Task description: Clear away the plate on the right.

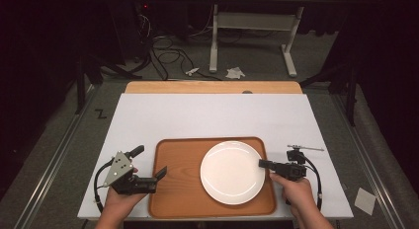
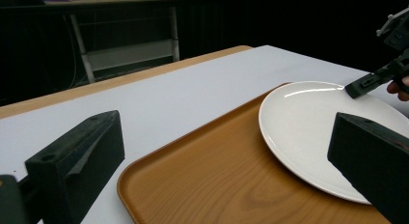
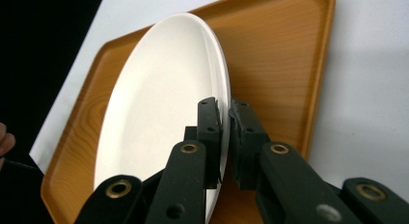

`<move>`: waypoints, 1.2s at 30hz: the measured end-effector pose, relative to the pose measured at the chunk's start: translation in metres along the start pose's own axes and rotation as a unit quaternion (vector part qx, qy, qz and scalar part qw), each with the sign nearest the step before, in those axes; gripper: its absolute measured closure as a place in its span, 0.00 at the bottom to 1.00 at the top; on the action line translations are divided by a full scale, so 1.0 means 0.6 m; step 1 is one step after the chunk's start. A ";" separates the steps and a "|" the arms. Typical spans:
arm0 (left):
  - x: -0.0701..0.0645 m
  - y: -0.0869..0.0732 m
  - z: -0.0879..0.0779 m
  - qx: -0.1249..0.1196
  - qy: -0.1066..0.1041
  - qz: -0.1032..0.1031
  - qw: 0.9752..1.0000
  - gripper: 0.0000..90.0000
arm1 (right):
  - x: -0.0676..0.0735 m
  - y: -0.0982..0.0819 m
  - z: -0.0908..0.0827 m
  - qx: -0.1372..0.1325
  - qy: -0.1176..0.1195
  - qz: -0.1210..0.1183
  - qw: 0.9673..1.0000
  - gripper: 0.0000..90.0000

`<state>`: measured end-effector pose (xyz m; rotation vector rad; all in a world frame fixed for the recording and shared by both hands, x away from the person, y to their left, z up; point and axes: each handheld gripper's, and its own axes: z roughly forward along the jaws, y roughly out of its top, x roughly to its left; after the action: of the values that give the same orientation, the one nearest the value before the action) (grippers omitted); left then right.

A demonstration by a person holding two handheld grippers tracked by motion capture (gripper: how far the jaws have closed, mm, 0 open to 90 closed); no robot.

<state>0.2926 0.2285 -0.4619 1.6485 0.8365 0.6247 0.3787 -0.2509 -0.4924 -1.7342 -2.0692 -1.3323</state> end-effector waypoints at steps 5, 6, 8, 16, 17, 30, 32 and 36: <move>-0.001 0.000 0.001 0.001 -0.001 0.000 1.000 0.00 | -0.002 0.000 0.006 0.013 -0.019 -0.003 1.000 0.94; -0.001 0.000 0.001 0.002 -0.002 0.000 1.000 0.00 | -0.004 -0.001 0.008 0.013 -0.020 -0.003 1.000 0.94; -0.001 -0.001 0.002 0.002 -0.002 0.000 1.000 0.00 | -0.004 -0.001 0.009 0.019 -0.027 -0.006 0.999 0.93; -0.002 -0.002 0.003 0.005 -0.005 0.000 1.000 0.00 | -0.002 -0.003 0.016 0.033 -0.056 -0.018 0.998 0.90; -0.002 -0.002 0.004 0.005 -0.005 0.001 1.000 0.00 | -0.001 -0.003 0.017 0.037 -0.061 -0.022 0.997 0.90; -0.004 -0.002 0.005 0.010 -0.008 0.005 1.000 0.00 | 0.010 -0.003 0.015 0.038 -0.089 -0.059 0.994 0.80; -0.004 -0.002 0.006 0.011 -0.008 0.005 1.000 0.00 | 0.010 -0.001 0.009 0.030 -0.085 -0.061 0.994 0.76; -0.004 -0.002 0.006 0.014 -0.007 0.006 1.000 0.00 | 0.014 0.003 -0.012 0.002 -0.078 -0.081 0.994 0.65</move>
<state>0.2938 0.2245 -0.4641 1.6829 0.8305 0.6115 0.3745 -0.2499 -0.4823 -1.7532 -2.3418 -1.2677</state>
